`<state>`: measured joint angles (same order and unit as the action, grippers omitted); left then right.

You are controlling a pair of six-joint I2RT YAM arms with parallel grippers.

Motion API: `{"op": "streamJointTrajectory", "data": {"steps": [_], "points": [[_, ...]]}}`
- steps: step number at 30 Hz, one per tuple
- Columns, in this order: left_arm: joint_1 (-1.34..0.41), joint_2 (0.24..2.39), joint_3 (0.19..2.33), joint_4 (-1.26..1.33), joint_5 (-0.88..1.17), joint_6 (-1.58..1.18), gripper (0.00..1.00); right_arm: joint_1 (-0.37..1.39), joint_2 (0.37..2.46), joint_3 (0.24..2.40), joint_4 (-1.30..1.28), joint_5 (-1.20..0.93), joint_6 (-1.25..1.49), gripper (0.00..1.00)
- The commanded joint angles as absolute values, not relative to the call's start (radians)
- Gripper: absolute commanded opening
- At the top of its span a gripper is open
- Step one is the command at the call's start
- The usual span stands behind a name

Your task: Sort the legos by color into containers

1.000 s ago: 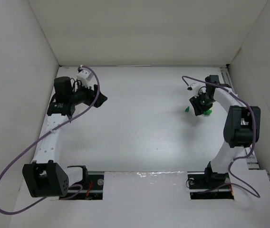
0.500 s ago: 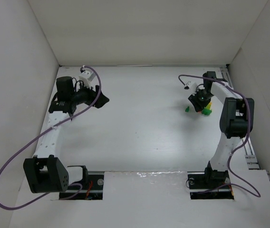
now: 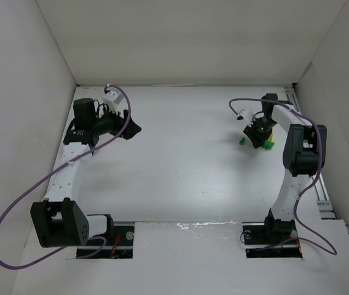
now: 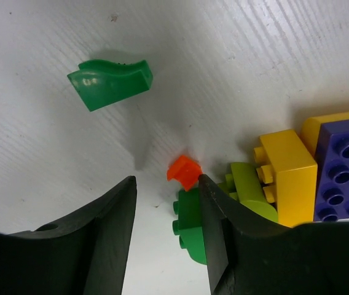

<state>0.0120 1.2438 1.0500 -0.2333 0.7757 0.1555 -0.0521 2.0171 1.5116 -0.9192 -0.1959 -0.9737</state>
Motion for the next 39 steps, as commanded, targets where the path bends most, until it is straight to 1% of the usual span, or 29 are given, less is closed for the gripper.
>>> {"op": "streamJointTrajectory", "data": {"steps": [1, 5, 14, 17, 23, 27, 39], "points": [[0.006, 1.246, 1.104, -0.222, 0.807, 0.152, 0.69, -0.049, 2.062, 1.546, -0.928, -0.219, -1.003, 0.5], [0.006, 1.246, 1.104, -0.222, 0.807, 0.152, 0.69, -0.038, 2.083, 1.569, -0.928, -0.219, -0.992, 0.48], [0.006, 1.255, 1.114, -0.222, 0.807, 0.152, 0.69, -0.006, 2.083, 1.559, -0.919, -0.17, -1.002, 0.47], [0.006, 1.255, 1.114, -0.222, 0.807, 0.152, 0.69, -0.006, 2.083, 1.559, -0.919, -0.161, -1.002, 0.41], [0.006, 1.255, 1.114, -0.222, 0.798, 0.152, 0.69, -0.006, 2.083, 1.537, -0.93, -0.13, -1.002, 0.44], [0.006, 1.255, 1.114, -0.222, 0.798, 0.152, 0.69, -0.015, 2.083, 1.537, -0.92, -0.121, -0.979, 0.48], [0.006, 1.264, 1.114, -0.222, 0.798, 0.143, 0.69, -0.034, 2.083, 1.528, -0.92, -0.101, -0.948, 0.48]]}}
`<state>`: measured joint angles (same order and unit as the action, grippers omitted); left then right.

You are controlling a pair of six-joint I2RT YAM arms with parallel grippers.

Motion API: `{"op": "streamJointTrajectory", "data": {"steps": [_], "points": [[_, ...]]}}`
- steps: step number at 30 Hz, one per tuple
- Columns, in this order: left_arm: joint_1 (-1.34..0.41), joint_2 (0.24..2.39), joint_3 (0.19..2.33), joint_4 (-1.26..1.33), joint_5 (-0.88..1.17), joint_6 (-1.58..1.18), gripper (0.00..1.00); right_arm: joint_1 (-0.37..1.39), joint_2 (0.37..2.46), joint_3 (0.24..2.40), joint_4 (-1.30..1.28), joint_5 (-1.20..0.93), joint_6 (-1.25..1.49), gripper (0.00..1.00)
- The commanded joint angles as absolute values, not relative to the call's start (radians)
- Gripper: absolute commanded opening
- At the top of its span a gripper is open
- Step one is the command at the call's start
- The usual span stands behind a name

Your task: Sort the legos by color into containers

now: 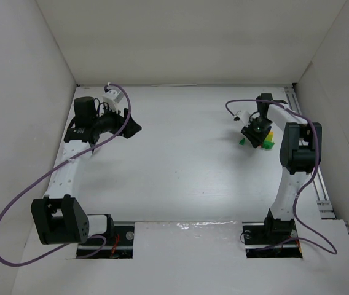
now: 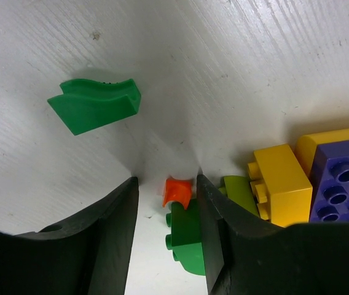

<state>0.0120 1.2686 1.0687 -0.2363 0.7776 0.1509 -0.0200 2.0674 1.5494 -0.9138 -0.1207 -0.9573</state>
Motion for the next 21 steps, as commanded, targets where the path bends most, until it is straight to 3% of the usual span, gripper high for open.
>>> {"op": "streamJointTrajectory", "data": {"steps": [1, 8, 11, 17, 21], "points": [[0.006, 1.264, 1.114, -0.212, 0.798, 0.143, 0.69, -0.044, 2.083, 1.528, -0.92, -0.101, -0.948, 0.48], [0.006, 1.264, 1.114, -0.212, 0.798, 0.143, 0.69, -0.054, 2.074, 1.519, -0.92, -0.092, -0.939, 0.48], [0.006, 1.264, 1.114, -0.212, 0.798, 0.143, 0.69, -0.054, 2.074, 1.519, -0.92, -0.092, -0.939, 0.43], [0.006, 1.253, 1.104, -0.193, 0.798, 0.123, 0.69, -0.054, 2.074, 1.509, -0.92, -0.092, -0.93, 0.19], [0.006, 1.21, 1.045, -0.126, 0.785, 0.091, 0.7, -0.054, 2.052, 1.509, -0.963, -0.139, -0.92, 0.1]]}}
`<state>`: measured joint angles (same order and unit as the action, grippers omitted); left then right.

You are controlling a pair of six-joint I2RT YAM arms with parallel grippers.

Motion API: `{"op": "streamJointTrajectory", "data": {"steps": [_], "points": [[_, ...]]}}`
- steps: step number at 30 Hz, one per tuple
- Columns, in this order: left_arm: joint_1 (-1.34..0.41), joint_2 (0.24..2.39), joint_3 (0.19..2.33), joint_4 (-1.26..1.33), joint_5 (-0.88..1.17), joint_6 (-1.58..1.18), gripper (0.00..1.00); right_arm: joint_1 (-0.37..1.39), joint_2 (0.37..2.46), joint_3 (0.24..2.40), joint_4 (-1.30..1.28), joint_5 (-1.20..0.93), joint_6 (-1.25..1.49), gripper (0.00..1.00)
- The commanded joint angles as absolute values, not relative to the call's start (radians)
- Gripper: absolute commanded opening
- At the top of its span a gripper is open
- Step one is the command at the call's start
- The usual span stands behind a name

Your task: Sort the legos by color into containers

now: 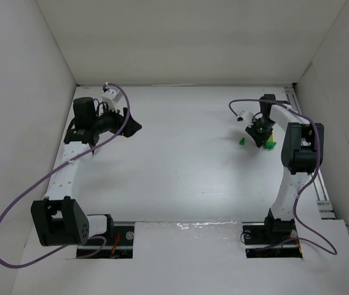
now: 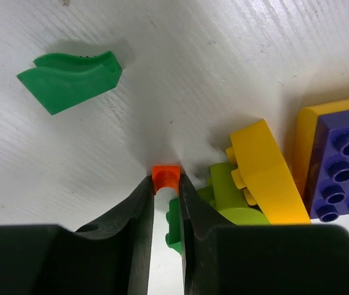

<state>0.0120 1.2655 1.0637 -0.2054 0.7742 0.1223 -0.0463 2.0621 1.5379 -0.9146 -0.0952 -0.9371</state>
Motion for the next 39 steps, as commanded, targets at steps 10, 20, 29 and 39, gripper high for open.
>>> {"op": "streamJointTrajectory", "data": {"steps": [10, 20, 29, 39], "points": [[0.006, 1.071, 0.913, -0.041, 0.859, 0.118, 0.9, 0.031, 2.074, 1.808, -1.368, -0.67, -0.865, 0.04], [-0.07, 0.936, 0.795, -0.063, 0.91, 0.346, 1.0, 0.288, 2.077, 1.89, -1.382, -1.018, -0.776, 0.03], [-0.146, 0.844, 0.706, -0.009, 0.772, 0.511, 0.86, 0.405, 2.212, 2.179, -1.382, -1.4, -0.574, 0.03], [-0.166, 0.79, 0.635, 0.135, 0.744, 0.525, 0.63, 0.523, 2.252, 2.201, -1.218, -1.585, -0.315, 0.03]]}}
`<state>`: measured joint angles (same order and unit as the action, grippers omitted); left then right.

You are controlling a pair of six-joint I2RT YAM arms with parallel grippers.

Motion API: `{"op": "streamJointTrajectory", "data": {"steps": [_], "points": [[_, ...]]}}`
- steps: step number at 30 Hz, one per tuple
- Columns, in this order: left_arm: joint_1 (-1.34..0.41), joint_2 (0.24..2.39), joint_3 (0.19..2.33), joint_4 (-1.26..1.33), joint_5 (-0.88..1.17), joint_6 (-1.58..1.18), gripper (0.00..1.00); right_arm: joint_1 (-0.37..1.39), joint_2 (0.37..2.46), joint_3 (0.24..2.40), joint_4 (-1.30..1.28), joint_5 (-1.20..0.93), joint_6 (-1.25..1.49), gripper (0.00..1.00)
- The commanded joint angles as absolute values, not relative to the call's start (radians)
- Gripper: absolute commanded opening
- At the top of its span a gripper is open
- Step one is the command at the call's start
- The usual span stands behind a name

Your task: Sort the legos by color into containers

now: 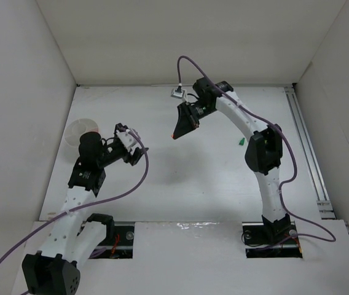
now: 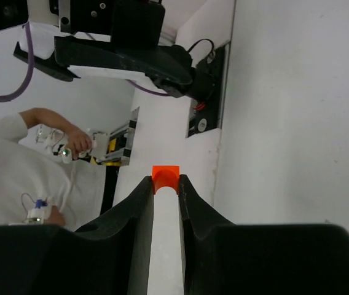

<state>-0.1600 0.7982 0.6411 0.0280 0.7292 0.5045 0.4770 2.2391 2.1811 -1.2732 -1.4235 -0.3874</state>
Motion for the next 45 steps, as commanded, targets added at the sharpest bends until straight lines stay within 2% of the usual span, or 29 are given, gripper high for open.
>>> {"op": "streamJointTrajectory", "data": {"steps": [1, 2, 3, 11, 15, 23, 40, 45], "points": [[-0.166, 0.801, 0.635, 0.135, 0.765, 0.525, 0.63, 0.523, 2.252, 2.201, -1.197, -1.585, -0.295, 0.03], [-0.166, 0.801, 0.635, 0.15, 0.788, 0.525, 0.66, 0.523, 2.252, 2.201, -1.174, -1.585, -0.244, 0.03], [-0.175, 0.801, 0.626, 0.172, 0.834, 0.535, 0.74, 0.523, 2.252, 2.201, -1.122, -1.571, -0.215, 0.03], [-0.281, 0.801, 0.626, 0.239, 0.821, 0.506, 0.75, 0.551, 2.233, 2.189, -1.002, -1.529, -0.066, 0.03], [-0.305, 0.801, 0.617, 0.268, 0.81, 0.479, 0.68, 0.56, 2.233, 2.189, -0.969, -1.502, -0.023, 0.03], [-0.325, 0.838, 0.647, 0.298, 0.787, 0.457, 0.48, 0.578, 2.215, 2.189, -0.937, -1.482, 0.009, 0.03], [-0.344, 0.857, 0.647, 0.367, 0.724, 0.43, 0.48, 0.597, 2.186, 2.189, -0.91, -1.42, 0.048, 0.03], [-0.353, 0.867, 0.647, 0.376, 0.733, 0.419, 0.45, 0.597, 2.186, 2.189, -0.899, -1.411, 0.057, 0.03]]}}
